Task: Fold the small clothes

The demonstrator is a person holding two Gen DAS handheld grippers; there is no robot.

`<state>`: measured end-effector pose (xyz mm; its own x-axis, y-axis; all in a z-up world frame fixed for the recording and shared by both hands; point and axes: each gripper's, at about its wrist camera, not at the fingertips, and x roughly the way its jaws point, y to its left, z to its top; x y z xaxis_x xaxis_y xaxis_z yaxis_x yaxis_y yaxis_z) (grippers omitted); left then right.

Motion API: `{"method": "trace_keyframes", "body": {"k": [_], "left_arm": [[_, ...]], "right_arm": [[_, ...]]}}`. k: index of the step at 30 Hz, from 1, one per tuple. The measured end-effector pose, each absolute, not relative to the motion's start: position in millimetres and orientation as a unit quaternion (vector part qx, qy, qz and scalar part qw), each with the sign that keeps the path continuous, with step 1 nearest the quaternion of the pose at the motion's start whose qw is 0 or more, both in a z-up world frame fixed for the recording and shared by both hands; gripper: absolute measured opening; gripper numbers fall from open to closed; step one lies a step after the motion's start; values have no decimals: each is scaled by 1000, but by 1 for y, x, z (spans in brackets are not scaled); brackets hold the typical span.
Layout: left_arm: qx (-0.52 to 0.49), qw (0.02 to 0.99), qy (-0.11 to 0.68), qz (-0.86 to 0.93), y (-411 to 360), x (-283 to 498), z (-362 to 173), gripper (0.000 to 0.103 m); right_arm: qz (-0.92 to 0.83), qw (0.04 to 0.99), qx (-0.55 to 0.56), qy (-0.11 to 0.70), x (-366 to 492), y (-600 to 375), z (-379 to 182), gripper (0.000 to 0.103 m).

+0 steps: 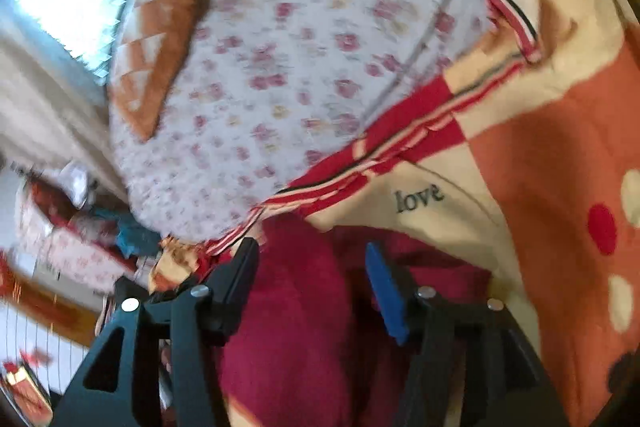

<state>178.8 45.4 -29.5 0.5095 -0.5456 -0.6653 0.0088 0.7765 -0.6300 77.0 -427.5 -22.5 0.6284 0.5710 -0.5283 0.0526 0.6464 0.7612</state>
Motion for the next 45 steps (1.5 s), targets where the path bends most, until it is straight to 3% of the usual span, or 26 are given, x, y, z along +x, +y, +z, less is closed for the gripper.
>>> {"method": "trace_keyframes", "body": {"k": [2, 5, 9, 11, 15, 18, 23, 29, 33, 37, 39, 42, 45], "left_arm": [[-287, 827, 456, -164, 47, 176, -24, 20], [-285, 834, 446, -154, 46, 175, -22, 33], [-284, 838, 444, -143, 48, 174, -22, 34], [-282, 841, 442, -136, 52, 172, -20, 34], [-253, 845, 453, -130, 53, 167, -19, 34], [-240, 845, 457, -138, 46, 163, -20, 34], [-249, 838, 456, -164, 26, 154, -20, 34], [-243, 829, 466, -191, 3, 142, -15, 34], [-220, 835, 467, -192, 1, 132, -9, 34], [-238, 829, 470, -187, 5, 132, -13, 34], [-246, 826, 471, -188, 6, 131, -15, 34], [-245, 823, 476, -191, 1, 130, -18, 34], [-243, 820, 480, -196, -5, 129, -19, 34]], "right_arm": [[186, 825, 348, 404, 64, -413, -9, 59], [211, 838, 272, 424, 55, -377, -2, 59], [192, 847, 169, 466, 71, -335, -16, 59], [140, 862, 126, 471, 85, -335, -29, 51], [34, 849, 183, 495, 100, -386, -55, 51], [56, 848, 219, 480, 83, -407, -51, 51], [87, 855, 232, 456, 50, -412, -25, 51], [71, 851, 183, 488, 49, -394, -32, 50], [62, 859, 208, 463, 35, -411, -31, 36], [40, 874, 129, 467, 40, -404, -32, 22], [54, 871, 99, 479, 45, -390, -39, 20], [92, 868, 62, 484, 43, -358, -46, 5], [145, 861, 36, 486, 37, -329, -46, 3]]}}
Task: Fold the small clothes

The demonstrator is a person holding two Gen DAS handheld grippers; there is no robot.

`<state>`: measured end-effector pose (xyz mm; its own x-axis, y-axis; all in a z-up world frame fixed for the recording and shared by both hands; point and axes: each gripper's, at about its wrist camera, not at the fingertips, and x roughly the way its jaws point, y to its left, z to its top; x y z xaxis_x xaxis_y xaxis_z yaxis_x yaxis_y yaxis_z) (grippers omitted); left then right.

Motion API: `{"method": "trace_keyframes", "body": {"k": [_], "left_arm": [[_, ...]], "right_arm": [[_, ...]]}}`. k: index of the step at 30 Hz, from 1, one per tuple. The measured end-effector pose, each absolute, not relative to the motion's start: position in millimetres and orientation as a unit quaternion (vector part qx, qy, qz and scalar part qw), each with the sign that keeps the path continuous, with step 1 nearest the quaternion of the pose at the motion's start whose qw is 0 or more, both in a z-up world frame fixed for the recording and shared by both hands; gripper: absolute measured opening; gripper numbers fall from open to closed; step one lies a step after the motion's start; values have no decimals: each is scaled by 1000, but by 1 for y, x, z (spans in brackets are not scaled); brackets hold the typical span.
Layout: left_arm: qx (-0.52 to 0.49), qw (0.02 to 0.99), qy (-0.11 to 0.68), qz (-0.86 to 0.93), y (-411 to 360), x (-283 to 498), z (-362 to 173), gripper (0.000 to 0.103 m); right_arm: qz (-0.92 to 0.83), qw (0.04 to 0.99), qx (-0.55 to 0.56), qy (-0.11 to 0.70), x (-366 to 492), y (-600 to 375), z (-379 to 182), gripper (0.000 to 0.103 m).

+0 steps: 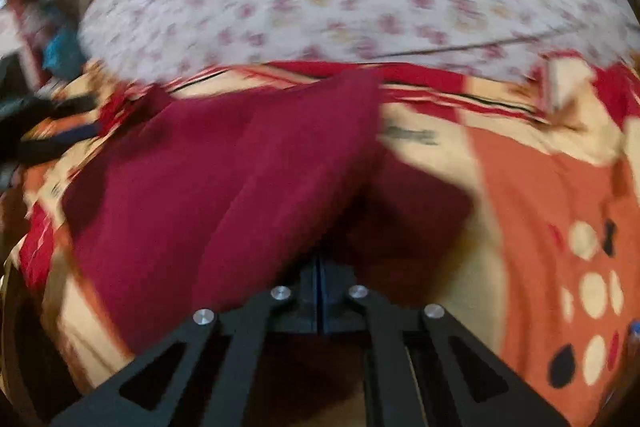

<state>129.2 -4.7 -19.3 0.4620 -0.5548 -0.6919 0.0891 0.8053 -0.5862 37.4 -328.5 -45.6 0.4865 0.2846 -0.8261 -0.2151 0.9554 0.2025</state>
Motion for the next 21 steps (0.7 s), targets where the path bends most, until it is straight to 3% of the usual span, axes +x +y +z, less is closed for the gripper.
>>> {"method": "trace_keyframes", "body": {"k": [5, 9, 21], "left_arm": [[-237, 820, 478, -208, -9, 124, -15, 34], [-239, 819, 478, -207, -9, 122, -14, 34], [-251, 809, 485, -216, -21, 118, -17, 34]], "right_arm": [[162, 856, 95, 481, 42, -342, -38, 4], [88, 860, 128, 487, 55, -371, -47, 12], [177, 837, 143, 498, 77, -328, -67, 5]]}}
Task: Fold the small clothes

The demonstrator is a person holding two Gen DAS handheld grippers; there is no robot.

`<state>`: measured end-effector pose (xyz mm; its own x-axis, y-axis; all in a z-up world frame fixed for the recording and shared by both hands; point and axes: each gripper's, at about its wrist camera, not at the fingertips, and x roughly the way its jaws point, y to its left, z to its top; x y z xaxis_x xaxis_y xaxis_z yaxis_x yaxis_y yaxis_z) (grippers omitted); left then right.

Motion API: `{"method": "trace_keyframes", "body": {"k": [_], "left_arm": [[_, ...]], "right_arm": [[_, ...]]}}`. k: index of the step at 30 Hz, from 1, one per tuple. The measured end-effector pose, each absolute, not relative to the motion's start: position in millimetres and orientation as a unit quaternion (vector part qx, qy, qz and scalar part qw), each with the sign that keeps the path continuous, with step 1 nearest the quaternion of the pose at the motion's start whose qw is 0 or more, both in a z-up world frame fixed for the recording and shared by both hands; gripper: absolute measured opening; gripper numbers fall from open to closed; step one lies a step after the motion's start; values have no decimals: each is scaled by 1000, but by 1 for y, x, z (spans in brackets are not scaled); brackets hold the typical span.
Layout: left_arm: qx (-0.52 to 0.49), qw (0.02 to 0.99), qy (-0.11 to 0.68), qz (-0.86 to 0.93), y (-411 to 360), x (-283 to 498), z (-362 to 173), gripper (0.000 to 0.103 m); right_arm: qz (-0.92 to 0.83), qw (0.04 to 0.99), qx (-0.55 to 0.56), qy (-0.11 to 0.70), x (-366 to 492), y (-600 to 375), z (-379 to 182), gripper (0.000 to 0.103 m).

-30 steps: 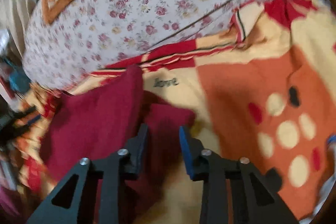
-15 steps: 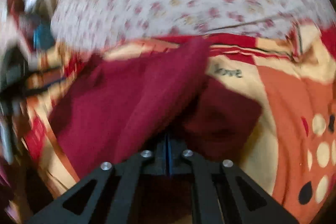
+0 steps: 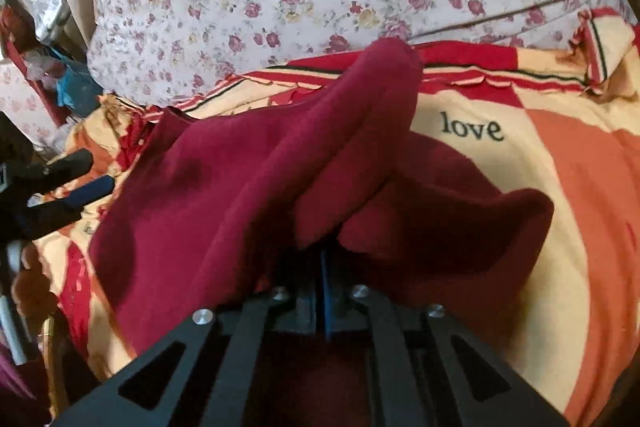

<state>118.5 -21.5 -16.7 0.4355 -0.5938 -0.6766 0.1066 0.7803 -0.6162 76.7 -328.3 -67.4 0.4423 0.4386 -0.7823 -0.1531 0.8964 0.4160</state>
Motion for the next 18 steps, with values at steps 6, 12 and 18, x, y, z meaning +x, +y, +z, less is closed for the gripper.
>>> {"method": "trace_keyframes", "body": {"k": [6, 12, 18], "left_arm": [[-249, 813, 481, -215, -13, 113, -14, 34], [-267, 806, 486, -207, -7, 111, -20, 34], [-252, 814, 482, -204, -5, 107, -15, 34]], "right_arm": [[166, 825, 238, 484, 48, -396, -47, 48], [130, 821, 290, 474, 46, -427, -50, 54], [179, 802, 315, 475, 74, -384, -66, 54]]}}
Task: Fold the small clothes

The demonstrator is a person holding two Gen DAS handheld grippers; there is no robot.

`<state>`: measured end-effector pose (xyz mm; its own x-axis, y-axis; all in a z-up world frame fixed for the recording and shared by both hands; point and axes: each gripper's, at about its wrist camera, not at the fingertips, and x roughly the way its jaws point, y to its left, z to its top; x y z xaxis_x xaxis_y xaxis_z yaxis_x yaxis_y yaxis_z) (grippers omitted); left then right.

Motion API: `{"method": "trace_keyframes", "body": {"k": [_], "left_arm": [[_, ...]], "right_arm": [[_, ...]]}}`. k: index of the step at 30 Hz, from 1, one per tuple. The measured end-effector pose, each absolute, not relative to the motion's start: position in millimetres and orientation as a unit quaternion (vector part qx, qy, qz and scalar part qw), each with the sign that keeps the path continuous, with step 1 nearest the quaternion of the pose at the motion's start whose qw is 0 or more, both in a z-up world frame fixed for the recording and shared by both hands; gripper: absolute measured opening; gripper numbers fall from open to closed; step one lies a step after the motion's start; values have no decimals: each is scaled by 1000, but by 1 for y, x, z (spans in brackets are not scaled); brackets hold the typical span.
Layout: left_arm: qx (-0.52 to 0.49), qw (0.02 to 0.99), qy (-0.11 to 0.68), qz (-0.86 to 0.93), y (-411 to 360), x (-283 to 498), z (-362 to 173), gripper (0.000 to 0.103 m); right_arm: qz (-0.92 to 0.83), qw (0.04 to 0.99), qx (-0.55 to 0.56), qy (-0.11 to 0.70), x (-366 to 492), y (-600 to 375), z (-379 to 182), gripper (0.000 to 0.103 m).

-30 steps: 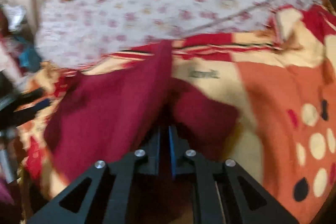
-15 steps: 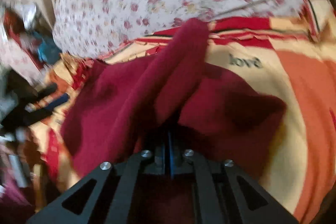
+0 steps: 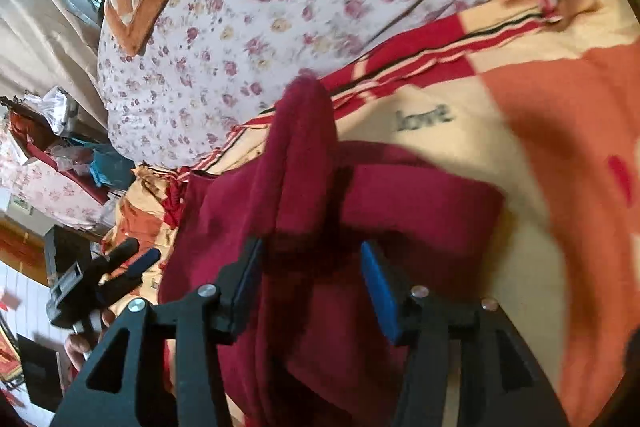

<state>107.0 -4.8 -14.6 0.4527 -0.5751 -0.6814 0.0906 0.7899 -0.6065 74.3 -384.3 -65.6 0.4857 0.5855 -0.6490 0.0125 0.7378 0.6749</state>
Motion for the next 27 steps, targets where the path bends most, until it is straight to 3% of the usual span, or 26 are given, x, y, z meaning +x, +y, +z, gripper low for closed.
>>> {"method": "trace_keyframes", "body": {"k": [3, 6, 10, 11, 12, 13, 14, 18, 22, 24, 25, 26, 27], "left_arm": [[-249, 820, 475, -200, 3, 104, -11, 34], [-253, 820, 474, -194, 10, 105, -13, 34], [-271, 814, 480, -181, 17, 105, -24, 34], [-271, 814, 482, -180, 18, 105, -26, 34], [-268, 814, 483, -177, 18, 105, -27, 34], [-262, 817, 486, -169, 19, 104, -28, 34], [-258, 818, 486, -164, 21, 104, -29, 34], [-240, 829, 486, -137, 34, 103, -34, 34], [-245, 828, 495, -97, 50, 105, -49, 34], [-259, 825, 492, -105, 55, 100, -52, 34], [-256, 826, 490, -107, 57, 97, -53, 34], [-251, 829, 488, -107, 58, 94, -53, 34], [-246, 831, 488, -107, 58, 91, -53, 34]], "right_arm": [[180, 794, 357, 459, 72, -384, -65, 54], [177, 793, 389, 435, 61, -396, -61, 64], [177, 790, 389, 440, 63, -395, -66, 65], [178, 792, 377, 445, 64, -391, -68, 61], [171, 802, 352, 452, 65, -386, -68, 48], [147, 818, 305, 465, 65, -378, -66, 9], [138, 825, 281, 470, 64, -375, -64, 7], [122, 851, 261, 440, 43, -387, -43, 7], [83, 839, 234, 484, 47, -385, -67, 10], [65, 845, 225, 481, 46, -385, -63, 23], [46, 849, 219, 479, 44, -386, -58, 37], [19, 854, 213, 474, 42, -389, -50, 44], [10, 858, 210, 468, 42, -390, -44, 44]]}}
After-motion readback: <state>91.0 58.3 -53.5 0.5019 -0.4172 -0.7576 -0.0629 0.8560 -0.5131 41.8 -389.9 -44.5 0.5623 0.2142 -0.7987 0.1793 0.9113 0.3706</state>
